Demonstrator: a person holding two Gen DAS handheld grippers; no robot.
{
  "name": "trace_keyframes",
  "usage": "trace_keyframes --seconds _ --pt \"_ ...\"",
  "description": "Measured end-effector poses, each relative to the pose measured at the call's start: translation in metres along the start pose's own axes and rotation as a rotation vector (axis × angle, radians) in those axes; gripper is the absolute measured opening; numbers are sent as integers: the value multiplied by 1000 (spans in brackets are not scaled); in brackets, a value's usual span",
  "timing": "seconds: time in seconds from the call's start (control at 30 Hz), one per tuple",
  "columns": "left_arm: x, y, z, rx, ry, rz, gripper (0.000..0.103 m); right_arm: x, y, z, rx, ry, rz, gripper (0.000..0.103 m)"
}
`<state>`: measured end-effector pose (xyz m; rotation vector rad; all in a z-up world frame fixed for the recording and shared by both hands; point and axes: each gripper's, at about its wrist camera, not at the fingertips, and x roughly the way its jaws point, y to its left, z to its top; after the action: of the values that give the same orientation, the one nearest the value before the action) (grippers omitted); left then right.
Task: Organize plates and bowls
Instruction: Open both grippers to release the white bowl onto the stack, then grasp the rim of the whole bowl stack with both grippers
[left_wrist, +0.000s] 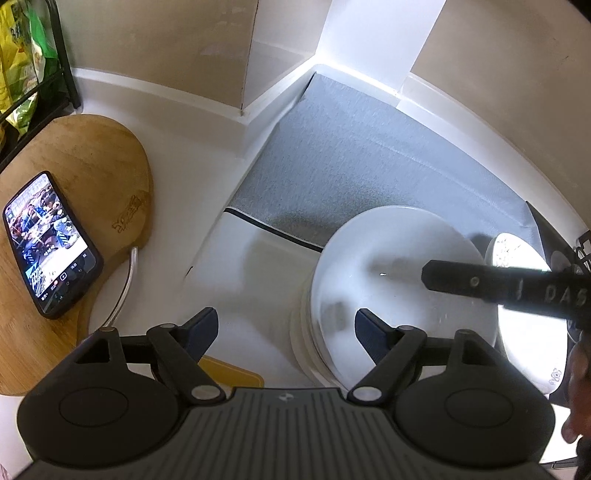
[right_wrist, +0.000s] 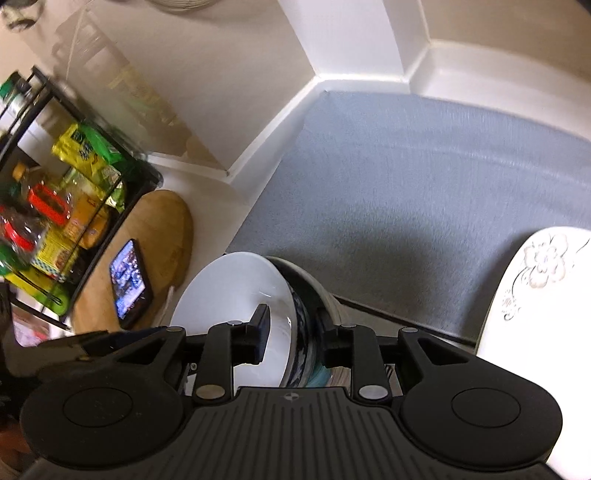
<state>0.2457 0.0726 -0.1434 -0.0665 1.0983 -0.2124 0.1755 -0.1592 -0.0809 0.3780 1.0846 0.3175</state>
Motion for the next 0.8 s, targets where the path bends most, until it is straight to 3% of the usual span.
trace_keyframes --seconds 0.33,0.37,0.4,0.47,0.57,0.8 --pt "1 2 1 -1 -3 4 89 -10 10 13 -106 16 -18 28" --pt "2 2 1 -1 -3 4 89 -12 11 13 -124 4 -24 31" --pt "2 2 1 -2 -3 6 89 -14 13 14 -146 -23 -35 47" --pt "2 2 2 -4 -1 4 89 -19 16 15 -191 -86 -115 62" --pt "2 2 3 -4 -1 1 89 -20 12 18 -205 -115 -145 61" --pt "3 5 5 -12 7 -6 90 -15 -5 13 -121 -69 -120 64"
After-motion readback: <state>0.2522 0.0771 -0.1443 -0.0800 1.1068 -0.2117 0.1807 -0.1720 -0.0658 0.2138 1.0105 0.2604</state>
